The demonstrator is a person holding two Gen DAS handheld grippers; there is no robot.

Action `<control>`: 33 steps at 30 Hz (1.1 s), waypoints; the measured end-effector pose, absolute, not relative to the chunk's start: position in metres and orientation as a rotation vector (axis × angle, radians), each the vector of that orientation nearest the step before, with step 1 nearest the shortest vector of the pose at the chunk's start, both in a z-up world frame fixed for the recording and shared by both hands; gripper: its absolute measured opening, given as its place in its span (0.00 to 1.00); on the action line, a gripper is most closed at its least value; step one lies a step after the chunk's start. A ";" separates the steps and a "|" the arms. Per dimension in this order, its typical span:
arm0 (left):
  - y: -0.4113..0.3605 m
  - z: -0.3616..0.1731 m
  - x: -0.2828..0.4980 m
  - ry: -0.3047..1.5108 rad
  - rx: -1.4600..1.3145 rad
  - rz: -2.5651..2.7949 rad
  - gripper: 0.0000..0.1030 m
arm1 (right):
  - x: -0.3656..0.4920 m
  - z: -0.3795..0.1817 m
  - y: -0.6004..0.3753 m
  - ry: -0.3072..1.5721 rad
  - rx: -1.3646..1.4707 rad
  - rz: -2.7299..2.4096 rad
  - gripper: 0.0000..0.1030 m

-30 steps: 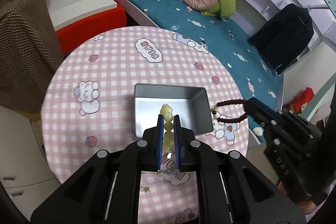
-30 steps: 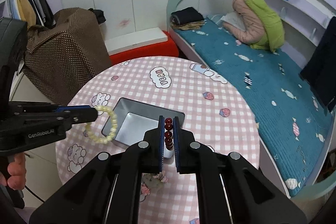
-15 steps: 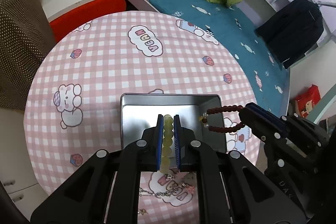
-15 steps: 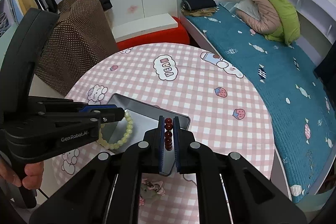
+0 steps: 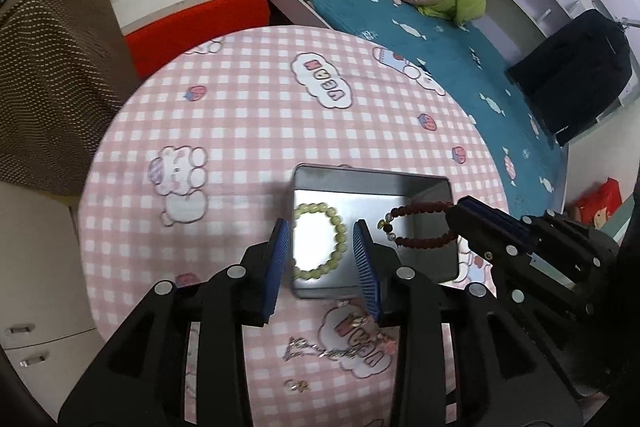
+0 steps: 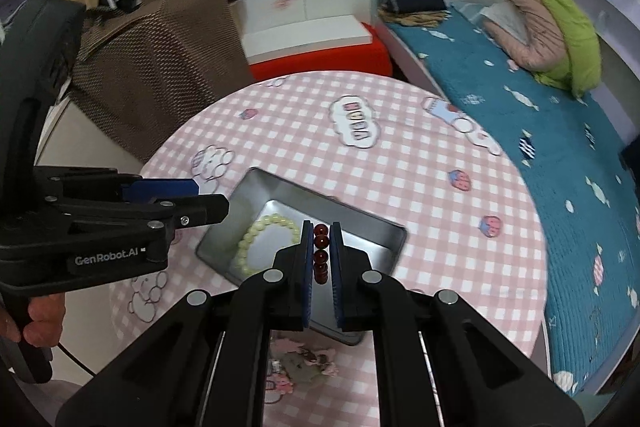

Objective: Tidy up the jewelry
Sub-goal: 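Carry both bracelets over the grey tray and open both tools to drop them, then move the left tool to the silver chain beside the tray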

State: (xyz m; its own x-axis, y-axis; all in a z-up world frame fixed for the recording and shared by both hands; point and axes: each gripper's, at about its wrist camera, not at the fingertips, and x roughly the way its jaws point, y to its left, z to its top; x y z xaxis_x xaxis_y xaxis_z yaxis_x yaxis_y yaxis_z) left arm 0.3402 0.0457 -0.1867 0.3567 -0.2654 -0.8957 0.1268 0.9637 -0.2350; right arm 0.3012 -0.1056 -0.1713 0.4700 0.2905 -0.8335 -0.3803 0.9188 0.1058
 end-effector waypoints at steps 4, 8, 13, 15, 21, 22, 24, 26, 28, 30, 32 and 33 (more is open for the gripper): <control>0.059 -0.182 0.329 1.162 -0.135 -0.210 0.34 | 0.301 -0.174 -0.091 1.016 -0.112 0.489 0.07; 0.074 -0.181 0.317 1.161 -0.156 -0.150 0.34 | 0.304 -0.181 -0.074 1.056 -0.125 0.577 0.07; 0.088 -0.184 0.300 1.164 -0.189 -0.097 0.42 | 0.309 -0.188 -0.058 1.073 -0.159 0.626 0.07; 0.090 -0.186 0.296 1.170 -0.182 -0.083 0.43 | 0.312 -0.191 -0.058 1.084 -0.153 0.600 0.20; 0.092 -0.189 0.289 1.180 -0.180 -0.080 0.51 | 0.312 -0.188 -0.068 1.081 -0.165 0.527 0.45; 0.091 -0.190 0.289 1.181 -0.177 -0.083 0.51 | 0.311 -0.186 -0.070 1.078 -0.165 0.515 0.45; 0.090 -0.190 0.289 1.184 -0.170 -0.090 0.51 | 0.309 -0.184 -0.076 1.077 -0.149 0.497 0.45; 0.088 -0.190 0.289 1.185 -0.159 -0.102 0.51 | 0.307 -0.183 -0.081 1.076 -0.135 0.478 0.45; 0.085 -0.190 0.288 1.185 -0.148 -0.116 0.54 | 0.305 -0.180 -0.087 1.070 -0.122 0.453 0.45; 0.083 -0.190 0.286 1.187 -0.142 -0.127 0.56 | 0.302 -0.179 -0.092 1.067 -0.111 0.435 0.45; 0.080 -0.191 0.282 1.190 -0.132 -0.142 0.57 | 0.297 -0.177 -0.098 1.061 -0.101 0.409 0.45; 0.079 -0.192 0.280 1.194 -0.126 -0.149 0.57 | 0.295 -0.176 -0.100 1.060 -0.095 0.399 0.45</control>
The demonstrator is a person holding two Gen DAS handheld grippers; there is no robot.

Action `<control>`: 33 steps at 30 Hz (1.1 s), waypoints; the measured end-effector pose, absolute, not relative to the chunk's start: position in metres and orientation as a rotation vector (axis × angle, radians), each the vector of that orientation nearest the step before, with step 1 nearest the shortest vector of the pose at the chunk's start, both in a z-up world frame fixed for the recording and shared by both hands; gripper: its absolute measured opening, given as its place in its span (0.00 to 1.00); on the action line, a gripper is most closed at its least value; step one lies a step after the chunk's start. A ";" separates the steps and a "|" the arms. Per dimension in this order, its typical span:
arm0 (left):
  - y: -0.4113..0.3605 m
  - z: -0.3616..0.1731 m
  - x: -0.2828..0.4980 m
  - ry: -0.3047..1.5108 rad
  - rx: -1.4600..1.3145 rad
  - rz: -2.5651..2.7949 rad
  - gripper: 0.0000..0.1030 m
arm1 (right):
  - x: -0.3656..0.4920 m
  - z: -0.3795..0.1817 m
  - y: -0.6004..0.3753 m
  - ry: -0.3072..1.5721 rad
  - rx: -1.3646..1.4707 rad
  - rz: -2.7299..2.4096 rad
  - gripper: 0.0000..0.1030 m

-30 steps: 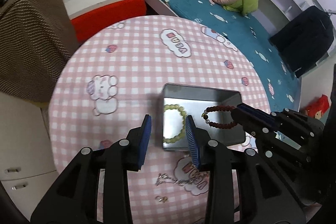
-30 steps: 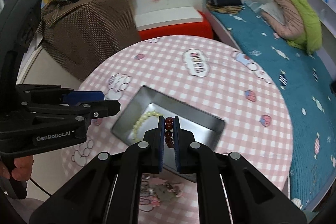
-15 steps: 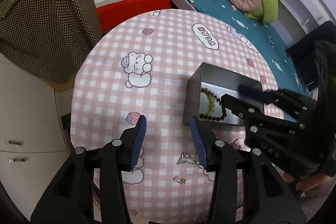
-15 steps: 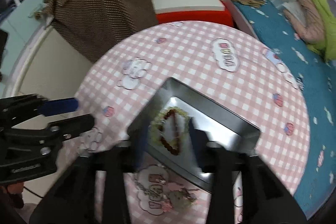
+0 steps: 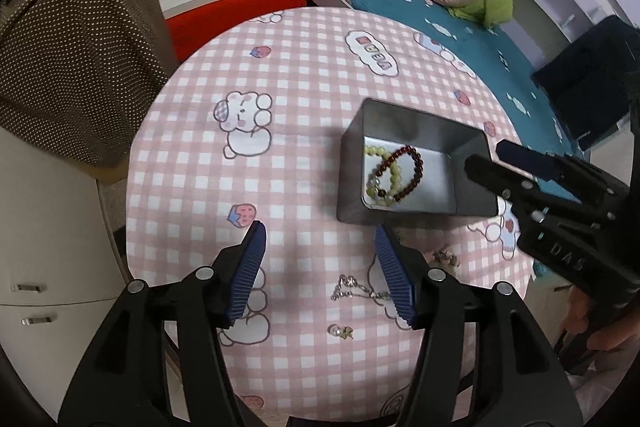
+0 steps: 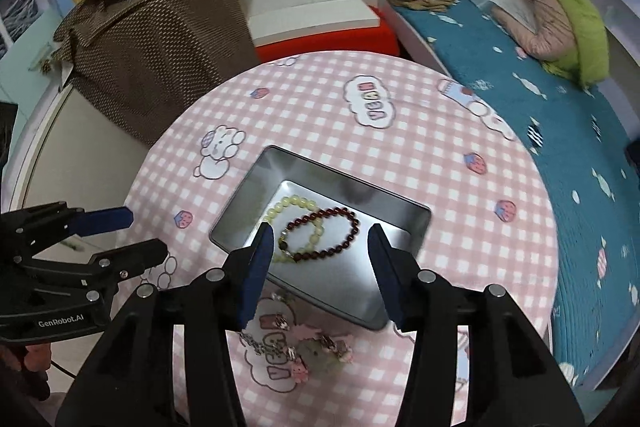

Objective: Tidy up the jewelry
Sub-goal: 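Move the left tool to the silver chain beside the tray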

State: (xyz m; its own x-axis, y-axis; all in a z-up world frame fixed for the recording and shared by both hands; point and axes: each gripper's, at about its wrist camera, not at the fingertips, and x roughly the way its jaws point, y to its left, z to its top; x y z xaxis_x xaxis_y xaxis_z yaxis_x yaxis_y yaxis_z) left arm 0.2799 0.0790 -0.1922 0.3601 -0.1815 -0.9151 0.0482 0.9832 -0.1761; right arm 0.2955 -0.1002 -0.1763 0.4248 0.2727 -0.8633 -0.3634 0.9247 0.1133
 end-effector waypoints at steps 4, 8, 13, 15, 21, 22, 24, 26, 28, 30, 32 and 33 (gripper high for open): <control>0.077 -0.197 0.272 1.211 -0.109 -0.168 0.61 | 0.285 -0.177 -0.109 1.066 -0.076 0.357 0.45; 0.074 -0.203 0.263 1.228 -0.094 -0.189 0.64 | 0.272 -0.177 -0.116 1.068 -0.070 0.328 0.45; 0.071 -0.219 0.254 1.277 -0.079 -0.212 0.67 | 0.257 -0.178 -0.125 1.065 -0.064 0.282 0.45; 0.069 -0.226 0.253 1.300 -0.073 -0.218 0.74 | 0.253 -0.182 -0.129 1.075 -0.065 0.267 0.45; 0.063 -0.250 0.255 1.383 -0.048 -0.231 0.80 | 0.239 -0.205 -0.143 1.146 -0.047 0.222 0.45; 0.061 -0.254 0.256 1.392 -0.053 -0.232 0.80 | 0.237 -0.210 -0.145 1.160 -0.047 0.220 0.45; 0.060 -0.259 0.259 1.402 -0.069 -0.238 0.80 | 0.232 -0.217 -0.146 1.186 -0.048 0.218 0.45; 0.058 -0.264 0.263 1.414 -0.086 -0.248 0.80 | 0.229 -0.222 -0.146 1.202 -0.050 0.223 0.45; 0.056 -0.269 0.267 1.406 -0.092 -0.232 0.80 | 0.226 -0.226 -0.145 1.213 -0.056 0.233 0.45; 0.055 -0.276 0.271 1.418 -0.111 -0.228 0.80 | 0.224 -0.229 -0.143 1.220 -0.062 0.242 0.45; 0.053 -0.281 0.274 1.435 -0.125 -0.225 0.79 | 0.223 -0.232 -0.140 1.224 -0.070 0.264 0.45; 0.053 -0.285 0.276 1.443 -0.126 -0.215 0.75 | 0.222 -0.234 -0.138 1.227 -0.076 0.276 0.45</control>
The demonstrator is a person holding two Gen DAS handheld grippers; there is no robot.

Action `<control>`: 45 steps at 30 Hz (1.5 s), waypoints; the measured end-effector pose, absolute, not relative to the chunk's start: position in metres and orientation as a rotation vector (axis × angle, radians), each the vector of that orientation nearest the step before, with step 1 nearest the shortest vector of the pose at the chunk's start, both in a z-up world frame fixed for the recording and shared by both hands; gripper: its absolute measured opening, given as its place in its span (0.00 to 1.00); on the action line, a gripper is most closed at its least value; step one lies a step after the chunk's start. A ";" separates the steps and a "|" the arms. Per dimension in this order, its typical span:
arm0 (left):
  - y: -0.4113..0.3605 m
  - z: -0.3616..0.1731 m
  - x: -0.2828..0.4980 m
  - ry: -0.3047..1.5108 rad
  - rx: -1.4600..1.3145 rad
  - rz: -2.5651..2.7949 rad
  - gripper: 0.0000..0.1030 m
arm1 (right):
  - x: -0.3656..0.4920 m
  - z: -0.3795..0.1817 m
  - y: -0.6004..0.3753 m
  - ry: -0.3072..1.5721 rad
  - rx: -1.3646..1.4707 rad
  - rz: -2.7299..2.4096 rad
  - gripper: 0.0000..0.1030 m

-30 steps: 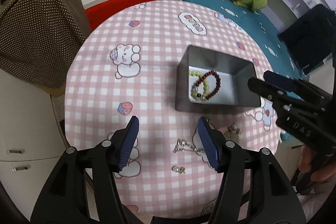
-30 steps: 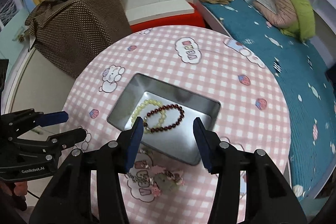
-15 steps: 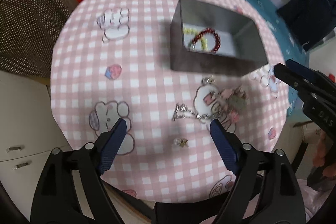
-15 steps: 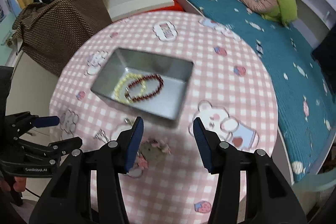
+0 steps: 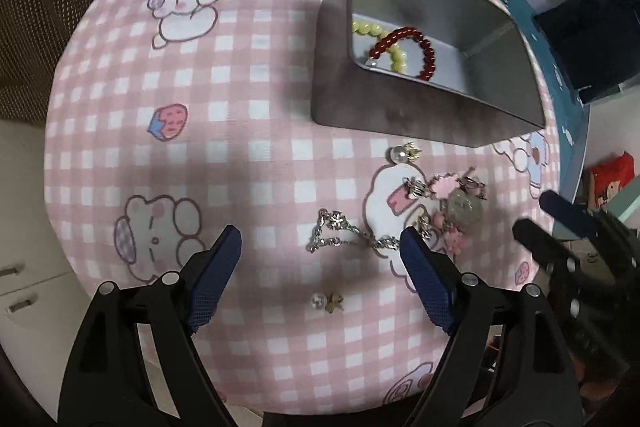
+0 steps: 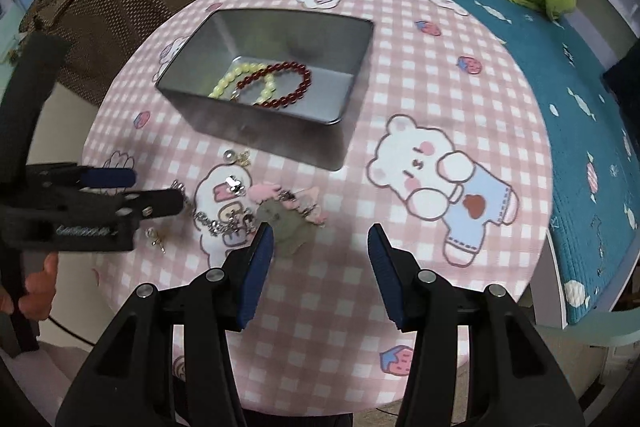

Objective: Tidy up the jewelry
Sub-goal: 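Move the left tool to the silver chain beside the tray, then close the left tool on the silver chain and lift it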

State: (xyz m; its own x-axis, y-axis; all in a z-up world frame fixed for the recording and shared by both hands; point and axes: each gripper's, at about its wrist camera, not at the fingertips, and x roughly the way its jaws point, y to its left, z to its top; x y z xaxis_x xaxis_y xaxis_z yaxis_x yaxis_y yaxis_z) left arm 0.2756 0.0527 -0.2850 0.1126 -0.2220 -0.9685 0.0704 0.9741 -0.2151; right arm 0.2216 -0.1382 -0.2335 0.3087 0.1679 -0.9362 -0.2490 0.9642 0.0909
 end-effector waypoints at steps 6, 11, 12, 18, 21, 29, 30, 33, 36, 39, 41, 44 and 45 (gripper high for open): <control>0.030 -0.290 0.276 1.430 0.037 -0.181 0.50 | 0.219 -0.242 -0.127 1.257 -0.077 0.354 0.45; 0.029 -0.293 0.281 1.442 -0.009 -0.216 0.08 | 0.218 -0.250 -0.114 1.289 -0.066 0.421 0.44; 0.033 -0.293 0.282 1.449 -0.029 -0.219 0.05 | 0.218 -0.252 -0.113 1.294 -0.068 0.426 0.42; 0.049 -0.282 0.277 1.433 -0.112 -0.231 0.05 | 0.221 -0.268 -0.112 1.333 -0.069 0.395 0.29; 0.055 -0.265 0.276 1.394 -0.134 -0.232 0.05 | 0.224 -0.271 -0.111 1.317 -0.066 0.387 0.25; 0.060 -0.228 0.271 1.315 -0.147 -0.234 0.05 | 0.224 -0.272 -0.101 1.280 -0.075 0.415 0.06; 0.060 -0.226 0.270 1.311 -0.152 -0.236 0.05 | 0.225 -0.269 -0.102 1.265 -0.061 0.415 0.02; 0.063 -0.220 0.267 1.300 -0.156 -0.236 0.05 | 0.224 -0.263 -0.105 1.247 -0.044 0.415 0.00; 0.063 -0.217 0.262 1.293 -0.158 -0.243 0.05 | 0.222 -0.262 -0.106 1.260 -0.037 0.432 0.01; 0.060 -0.215 0.260 1.289 -0.157 -0.244 0.05 | 0.221 -0.263 -0.110 1.278 -0.034 0.436 0.04; 0.060 -0.215 0.258 1.289 -0.154 -0.237 0.05 | 0.221 -0.262 -0.110 1.272 -0.036 0.448 0.06; 0.061 -0.214 0.256 1.290 -0.151 -0.219 0.05 | 0.222 -0.269 -0.109 1.298 -0.036 0.456 0.09; 0.061 -0.214 0.255 1.290 -0.154 -0.215 0.05 | 0.221 -0.271 -0.106 1.303 -0.040 0.456 0.10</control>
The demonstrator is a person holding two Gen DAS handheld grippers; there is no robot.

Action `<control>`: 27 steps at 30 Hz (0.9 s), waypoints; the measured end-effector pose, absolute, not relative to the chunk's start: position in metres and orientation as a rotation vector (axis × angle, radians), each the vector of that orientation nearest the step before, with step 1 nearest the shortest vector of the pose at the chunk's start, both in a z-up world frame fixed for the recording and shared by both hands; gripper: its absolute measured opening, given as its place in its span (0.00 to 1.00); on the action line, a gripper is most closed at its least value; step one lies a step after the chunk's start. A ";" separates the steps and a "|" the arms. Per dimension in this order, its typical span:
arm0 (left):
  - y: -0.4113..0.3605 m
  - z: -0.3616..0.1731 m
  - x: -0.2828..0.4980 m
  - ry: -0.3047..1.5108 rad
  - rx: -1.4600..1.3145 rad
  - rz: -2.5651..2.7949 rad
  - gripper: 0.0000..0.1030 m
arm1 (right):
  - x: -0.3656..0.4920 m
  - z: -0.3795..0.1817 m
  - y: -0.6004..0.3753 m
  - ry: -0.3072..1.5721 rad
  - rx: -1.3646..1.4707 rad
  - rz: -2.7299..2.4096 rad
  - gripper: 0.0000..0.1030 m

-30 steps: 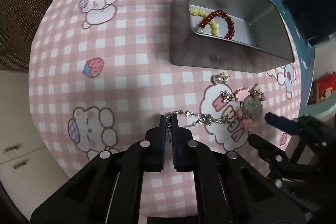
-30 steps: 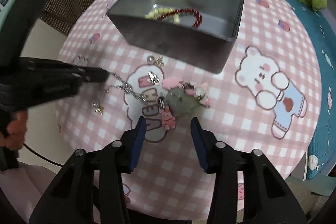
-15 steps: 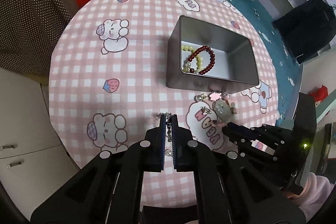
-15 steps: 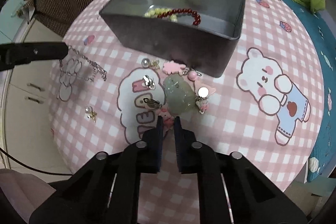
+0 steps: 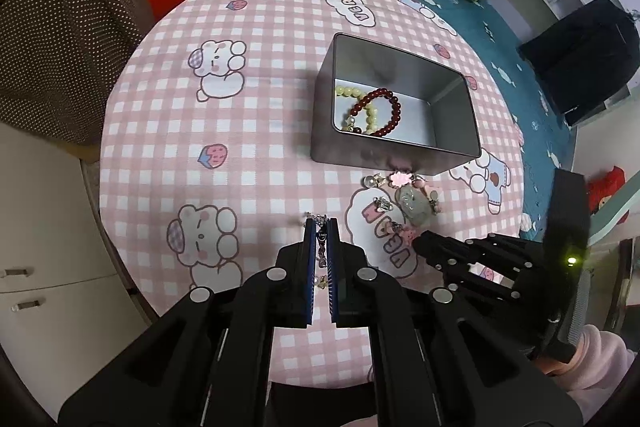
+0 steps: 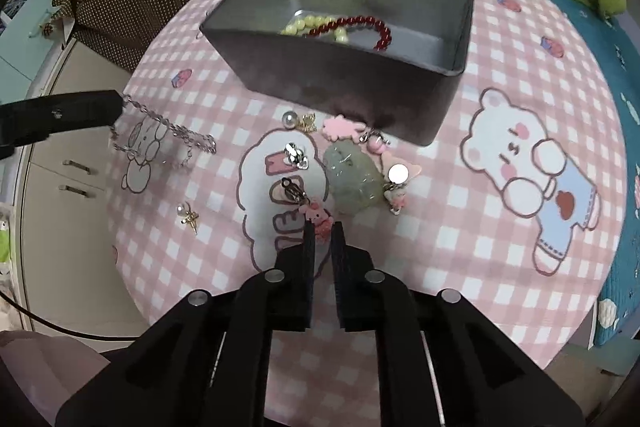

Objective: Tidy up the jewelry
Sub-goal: 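Close the left tool on the silver chain and lift it, then carry the silver chain into the grey tray and open the left tool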

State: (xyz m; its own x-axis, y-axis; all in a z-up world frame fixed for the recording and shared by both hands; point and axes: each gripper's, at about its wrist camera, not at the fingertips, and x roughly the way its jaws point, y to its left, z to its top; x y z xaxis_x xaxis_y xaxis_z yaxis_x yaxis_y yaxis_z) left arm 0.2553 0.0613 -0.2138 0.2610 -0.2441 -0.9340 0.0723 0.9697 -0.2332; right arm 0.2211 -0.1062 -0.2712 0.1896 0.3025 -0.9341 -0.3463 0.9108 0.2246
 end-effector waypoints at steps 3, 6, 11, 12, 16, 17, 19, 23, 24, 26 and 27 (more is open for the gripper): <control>0.062 -0.213 0.254 1.290 -0.151 -0.208 0.05 | 0.223 -0.272 -0.104 1.298 -0.041 0.449 0.13; 0.063 -0.214 0.253 1.295 -0.155 -0.203 0.05 | 0.226 -0.272 -0.101 1.292 -0.047 0.460 0.17; 0.063 -0.216 0.251 1.299 -0.155 -0.199 0.05 | 0.224 -0.273 -0.095 1.261 -0.106 0.463 0.14; 0.063 -0.216 0.251 1.300 -0.155 -0.198 0.05 | 0.224 -0.273 -0.094 1.253 -0.114 0.465 0.14; 0.063 -0.220 0.249 1.312 -0.159 -0.197 0.05 | 0.227 -0.276 -0.086 1.250 -0.115 0.457 0.12; 0.062 -0.219 0.248 1.310 -0.159 -0.199 0.05 | 0.228 -0.276 -0.087 1.255 -0.099 0.453 0.12; 0.061 -0.218 0.247 1.302 -0.156 -0.203 0.05 | 0.229 -0.271 -0.091 1.240 -0.078 0.448 0.12; 0.058 -0.210 0.247 1.282 -0.150 -0.215 0.05 | 0.229 -0.251 -0.099 1.196 -0.058 0.436 0.12; 0.057 -0.208 0.247 1.273 -0.148 -0.220 0.05 | 0.230 -0.244 -0.100 1.180 -0.053 0.432 0.12; 0.055 -0.200 0.248 1.247 -0.149 -0.244 0.05 | 0.232 -0.233 -0.102 1.151 -0.049 0.424 0.12; 0.054 -0.196 0.248 1.232 -0.149 -0.255 0.05 | 0.232 -0.228 -0.104 1.139 -0.048 0.421 0.12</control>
